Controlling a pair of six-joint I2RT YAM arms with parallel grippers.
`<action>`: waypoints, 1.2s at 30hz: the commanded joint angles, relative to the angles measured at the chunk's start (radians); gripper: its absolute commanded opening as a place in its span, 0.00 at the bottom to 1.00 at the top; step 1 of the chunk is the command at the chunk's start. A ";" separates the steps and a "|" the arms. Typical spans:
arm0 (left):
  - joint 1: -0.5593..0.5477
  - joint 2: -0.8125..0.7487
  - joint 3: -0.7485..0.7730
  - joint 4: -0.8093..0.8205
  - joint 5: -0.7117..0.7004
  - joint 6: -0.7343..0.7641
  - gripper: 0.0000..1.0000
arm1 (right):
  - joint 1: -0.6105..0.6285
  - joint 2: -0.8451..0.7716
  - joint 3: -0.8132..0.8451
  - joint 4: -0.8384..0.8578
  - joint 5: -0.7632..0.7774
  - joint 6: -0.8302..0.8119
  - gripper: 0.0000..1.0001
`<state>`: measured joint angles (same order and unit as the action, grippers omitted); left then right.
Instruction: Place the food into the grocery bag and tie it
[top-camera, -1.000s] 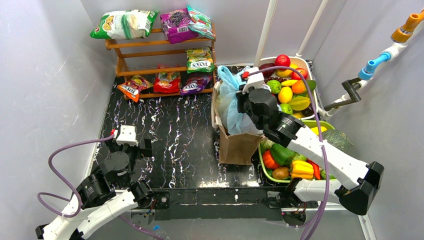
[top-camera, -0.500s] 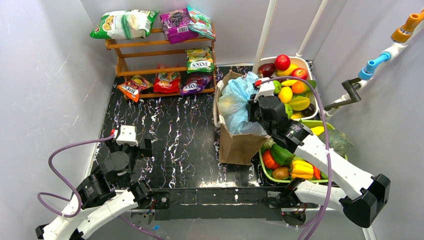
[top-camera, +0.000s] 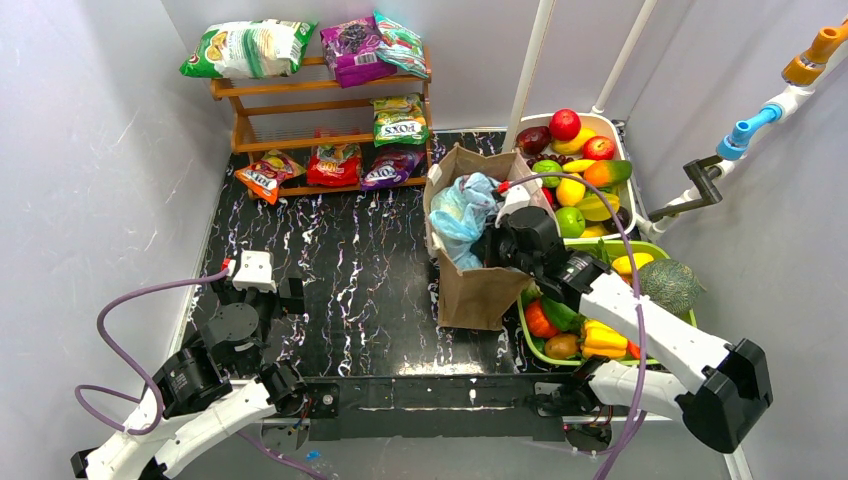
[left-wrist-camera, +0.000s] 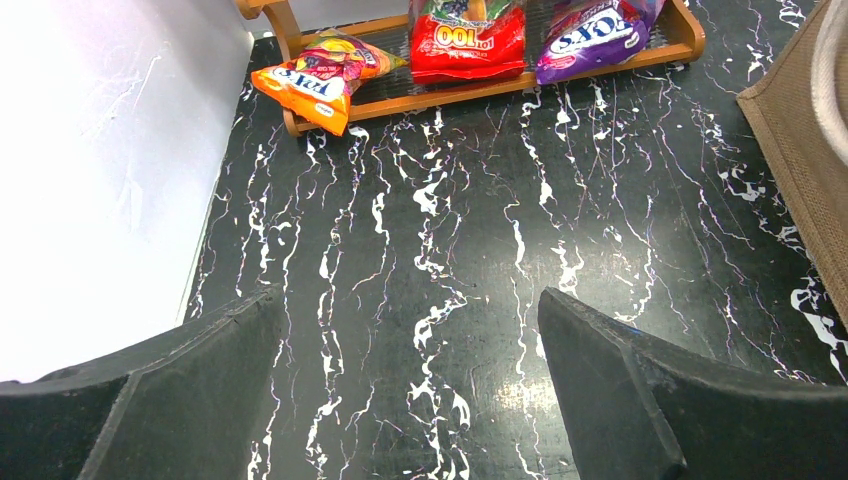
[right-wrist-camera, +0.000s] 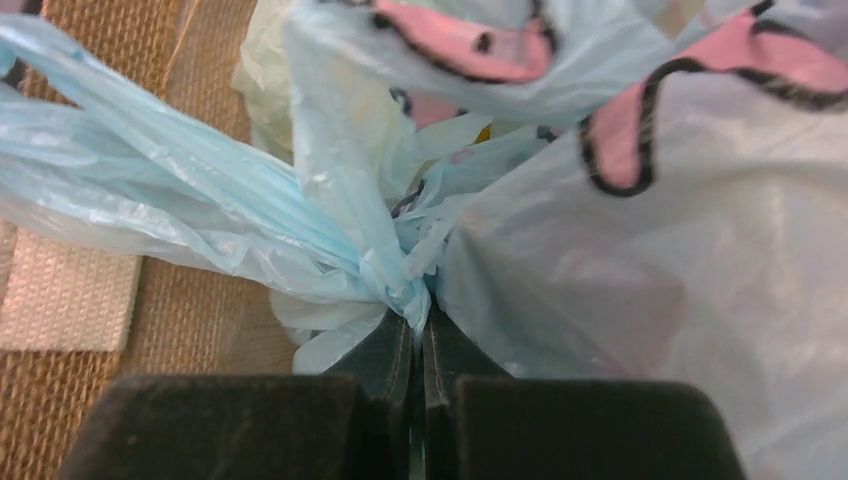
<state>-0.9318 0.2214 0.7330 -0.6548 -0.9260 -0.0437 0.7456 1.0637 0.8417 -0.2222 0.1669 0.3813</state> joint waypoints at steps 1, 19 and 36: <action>-0.003 0.004 -0.004 -0.001 -0.010 0.005 0.98 | 0.000 0.056 -0.054 0.052 -0.231 0.138 0.01; -0.003 0.012 -0.005 -0.001 -0.015 0.006 0.98 | 0.039 0.289 -0.038 -0.063 -0.225 0.011 0.01; -0.003 0.074 0.088 -0.019 0.021 -0.037 0.98 | 0.051 0.177 0.320 -0.482 -0.172 -0.112 0.63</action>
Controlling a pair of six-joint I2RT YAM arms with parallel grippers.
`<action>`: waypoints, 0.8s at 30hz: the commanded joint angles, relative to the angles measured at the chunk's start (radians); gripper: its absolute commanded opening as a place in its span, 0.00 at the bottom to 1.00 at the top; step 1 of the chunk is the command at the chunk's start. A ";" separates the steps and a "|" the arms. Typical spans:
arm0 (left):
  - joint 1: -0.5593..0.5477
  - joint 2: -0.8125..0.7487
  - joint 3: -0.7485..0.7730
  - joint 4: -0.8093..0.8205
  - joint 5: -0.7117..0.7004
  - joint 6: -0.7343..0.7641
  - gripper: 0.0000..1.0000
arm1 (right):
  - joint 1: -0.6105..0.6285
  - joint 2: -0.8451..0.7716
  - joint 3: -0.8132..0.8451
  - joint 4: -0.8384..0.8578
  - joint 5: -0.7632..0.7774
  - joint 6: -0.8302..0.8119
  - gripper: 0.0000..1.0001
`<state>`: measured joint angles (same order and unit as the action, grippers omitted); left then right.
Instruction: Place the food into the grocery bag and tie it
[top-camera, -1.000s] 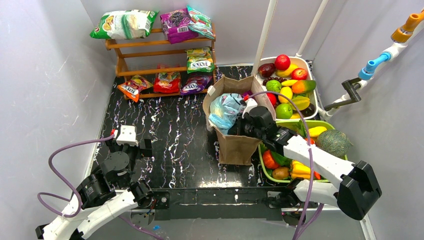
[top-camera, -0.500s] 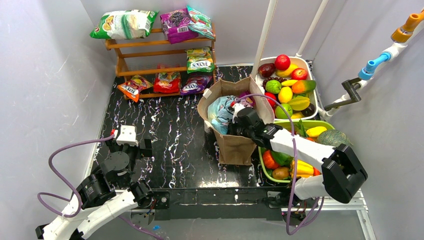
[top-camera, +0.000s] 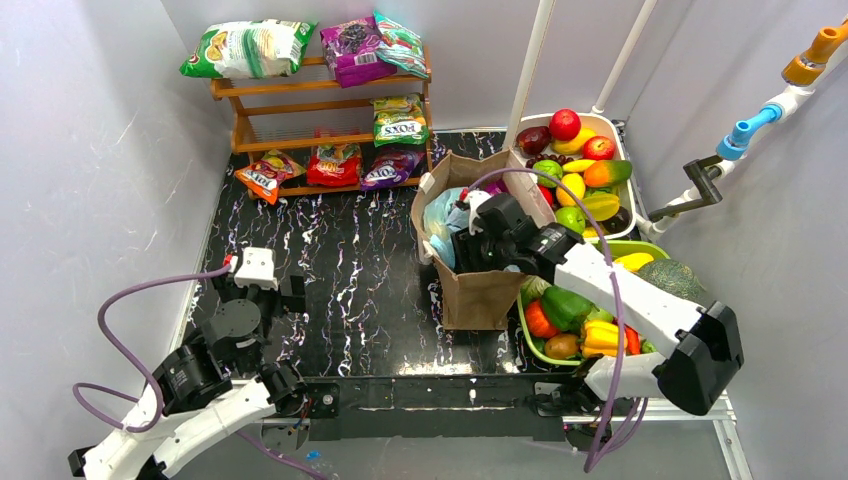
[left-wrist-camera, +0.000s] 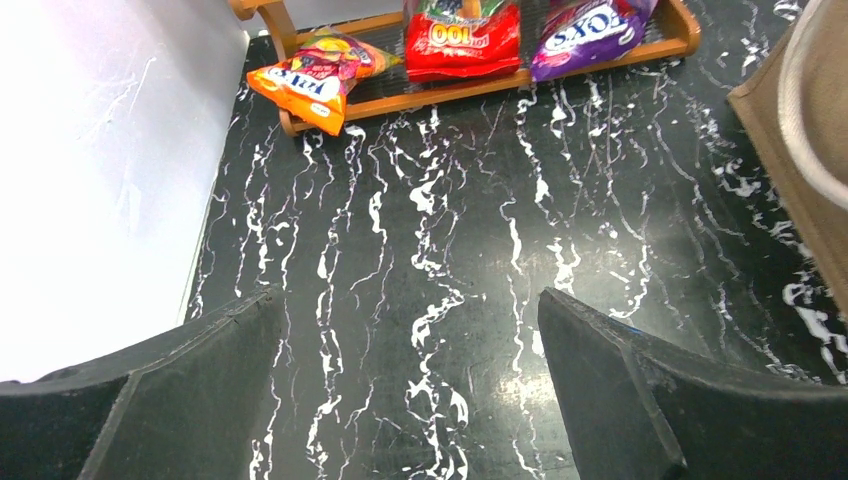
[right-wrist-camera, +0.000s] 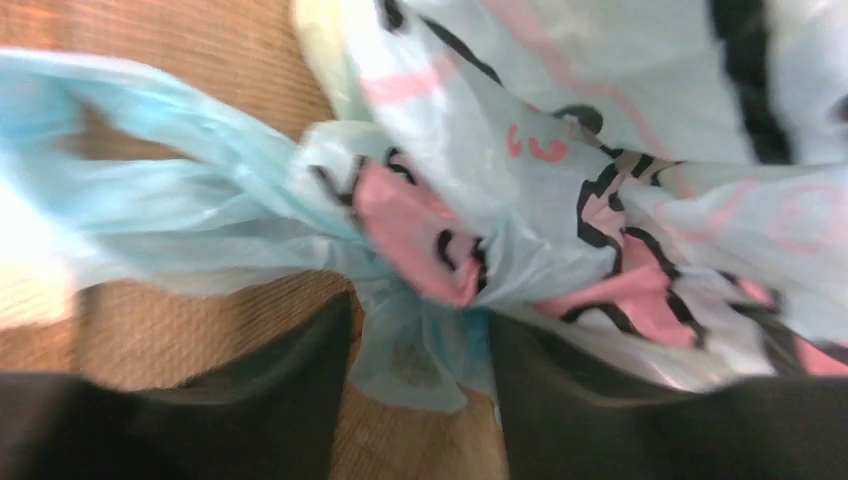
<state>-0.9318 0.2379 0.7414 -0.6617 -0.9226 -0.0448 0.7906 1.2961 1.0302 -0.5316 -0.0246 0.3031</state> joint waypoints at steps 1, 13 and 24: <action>-0.003 0.078 0.103 -0.022 0.033 -0.062 0.98 | 0.006 -0.059 0.162 -0.191 0.019 -0.039 0.69; -0.003 0.421 0.335 -0.014 0.248 -0.260 0.98 | 0.007 -0.104 0.445 -0.388 0.208 -0.039 0.82; -0.002 0.698 0.478 0.107 0.366 -0.339 0.98 | -0.129 -0.271 0.297 -0.329 0.474 0.073 0.83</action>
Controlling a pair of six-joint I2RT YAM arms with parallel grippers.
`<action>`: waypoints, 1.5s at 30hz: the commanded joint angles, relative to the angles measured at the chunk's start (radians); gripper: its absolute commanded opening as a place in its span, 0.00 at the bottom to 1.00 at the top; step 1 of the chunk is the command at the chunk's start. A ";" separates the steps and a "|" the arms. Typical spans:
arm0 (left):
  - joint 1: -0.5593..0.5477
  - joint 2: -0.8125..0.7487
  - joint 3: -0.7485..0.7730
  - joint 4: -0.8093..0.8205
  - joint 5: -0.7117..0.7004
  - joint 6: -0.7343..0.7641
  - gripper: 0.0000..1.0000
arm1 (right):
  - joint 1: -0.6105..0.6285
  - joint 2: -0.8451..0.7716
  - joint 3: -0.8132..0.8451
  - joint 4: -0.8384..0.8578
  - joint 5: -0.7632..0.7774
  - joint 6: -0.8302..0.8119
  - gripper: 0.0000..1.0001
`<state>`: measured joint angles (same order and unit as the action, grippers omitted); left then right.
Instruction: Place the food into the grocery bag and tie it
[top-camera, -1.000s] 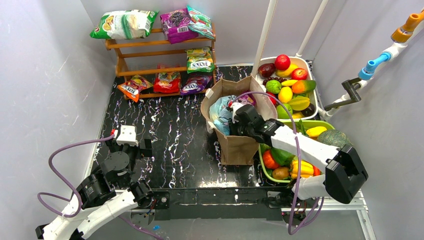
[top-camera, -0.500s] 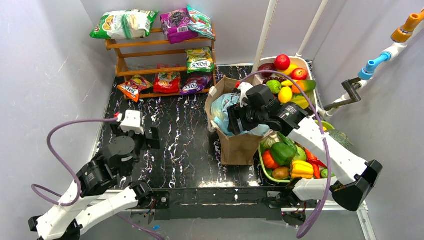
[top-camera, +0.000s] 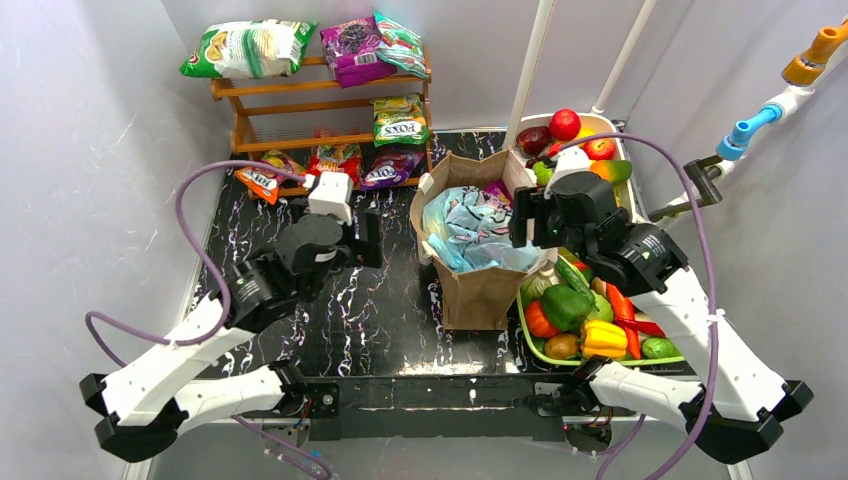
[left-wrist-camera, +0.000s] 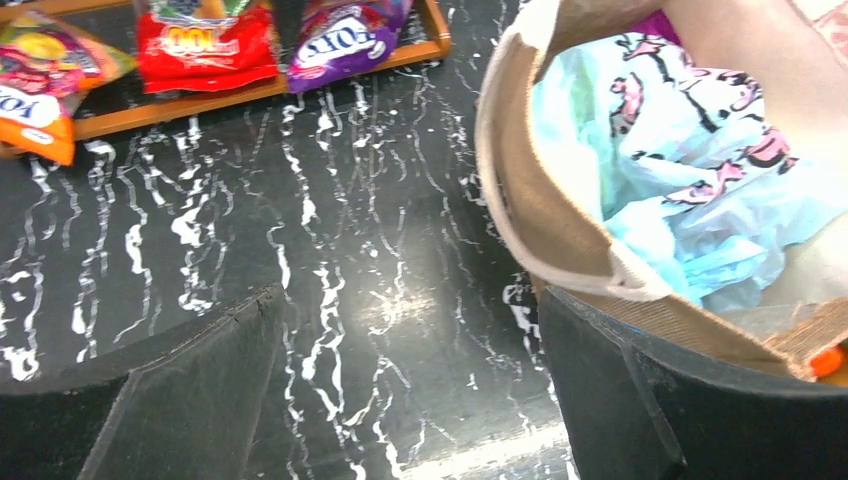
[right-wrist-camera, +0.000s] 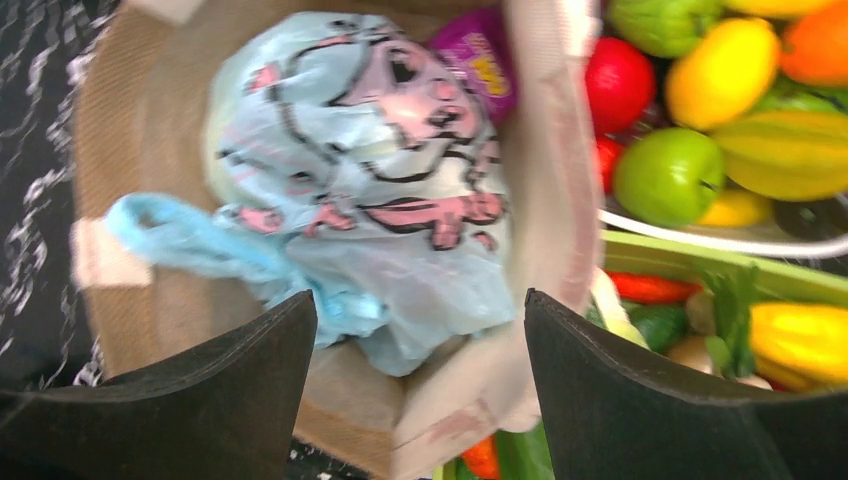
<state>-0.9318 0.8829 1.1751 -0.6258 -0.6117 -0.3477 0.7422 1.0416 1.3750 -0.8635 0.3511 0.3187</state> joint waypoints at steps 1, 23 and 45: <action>-0.002 0.074 0.049 0.087 0.061 -0.040 0.98 | -0.103 -0.023 -0.059 0.001 0.096 0.062 0.82; 0.094 0.422 0.151 0.164 0.154 -0.139 0.74 | -0.344 -0.051 -0.247 0.128 -0.104 0.059 0.64; 0.157 0.535 0.148 0.258 0.338 -0.225 0.00 | -0.363 -0.014 -0.217 0.209 -0.320 -0.003 0.01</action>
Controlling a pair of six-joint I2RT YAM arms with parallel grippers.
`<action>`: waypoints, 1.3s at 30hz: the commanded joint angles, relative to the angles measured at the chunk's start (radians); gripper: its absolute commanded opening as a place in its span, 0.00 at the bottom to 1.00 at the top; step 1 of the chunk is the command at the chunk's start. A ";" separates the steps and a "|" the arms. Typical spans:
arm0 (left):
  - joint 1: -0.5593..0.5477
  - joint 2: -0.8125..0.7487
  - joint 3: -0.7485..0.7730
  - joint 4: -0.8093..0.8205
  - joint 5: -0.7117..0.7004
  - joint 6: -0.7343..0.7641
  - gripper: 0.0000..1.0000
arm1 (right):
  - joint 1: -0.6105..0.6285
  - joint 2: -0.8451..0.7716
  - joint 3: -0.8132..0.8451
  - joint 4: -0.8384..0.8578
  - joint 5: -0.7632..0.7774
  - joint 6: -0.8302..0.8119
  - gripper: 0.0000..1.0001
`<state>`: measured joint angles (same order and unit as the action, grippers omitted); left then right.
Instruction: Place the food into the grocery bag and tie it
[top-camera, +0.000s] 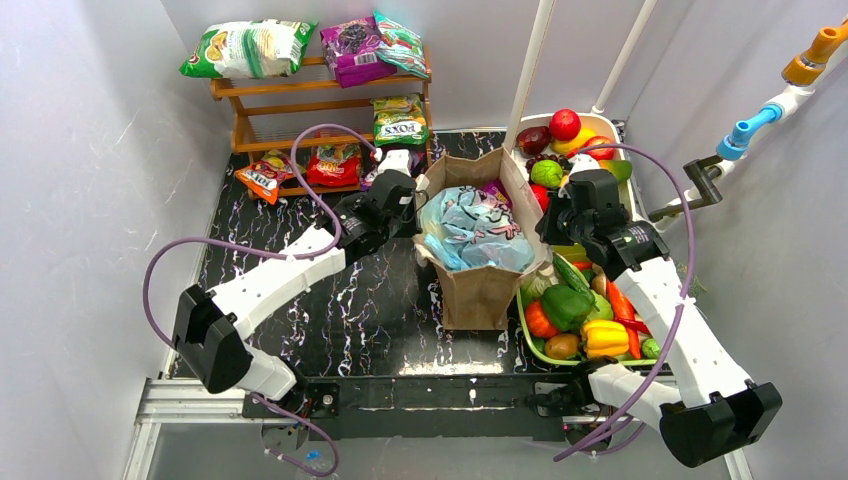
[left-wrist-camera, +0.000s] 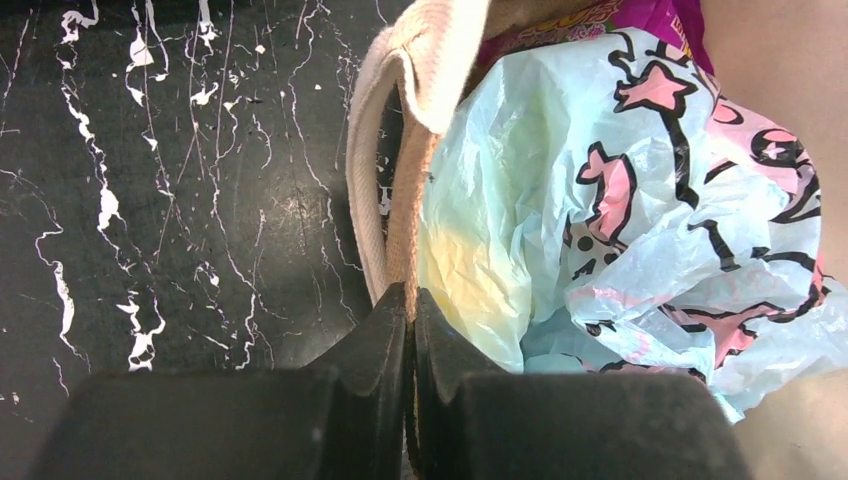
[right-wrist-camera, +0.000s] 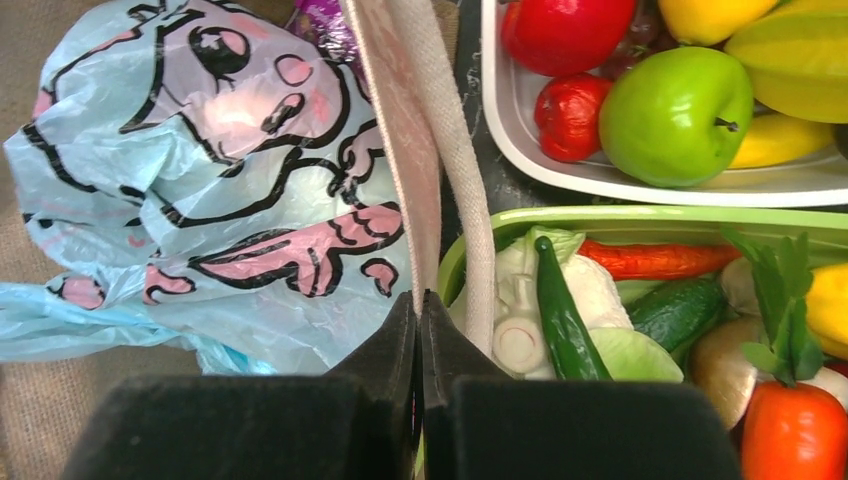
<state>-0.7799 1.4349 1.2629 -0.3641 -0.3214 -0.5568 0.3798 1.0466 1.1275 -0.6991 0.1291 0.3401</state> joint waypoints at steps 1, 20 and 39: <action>0.004 -0.026 0.070 -0.009 0.046 -0.018 0.00 | -0.001 -0.021 0.045 0.041 -0.117 -0.027 0.01; -0.028 -0.205 0.136 -0.105 0.142 -0.084 0.00 | 0.334 0.088 0.259 0.126 -0.201 0.166 0.01; -0.058 -0.438 -0.242 0.069 0.183 -0.218 0.00 | 0.539 0.220 0.155 0.413 -0.229 0.302 0.01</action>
<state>-0.8181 1.0504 1.0637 -0.4438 -0.2150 -0.7307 0.9001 1.3125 1.2980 -0.5236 -0.0498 0.5999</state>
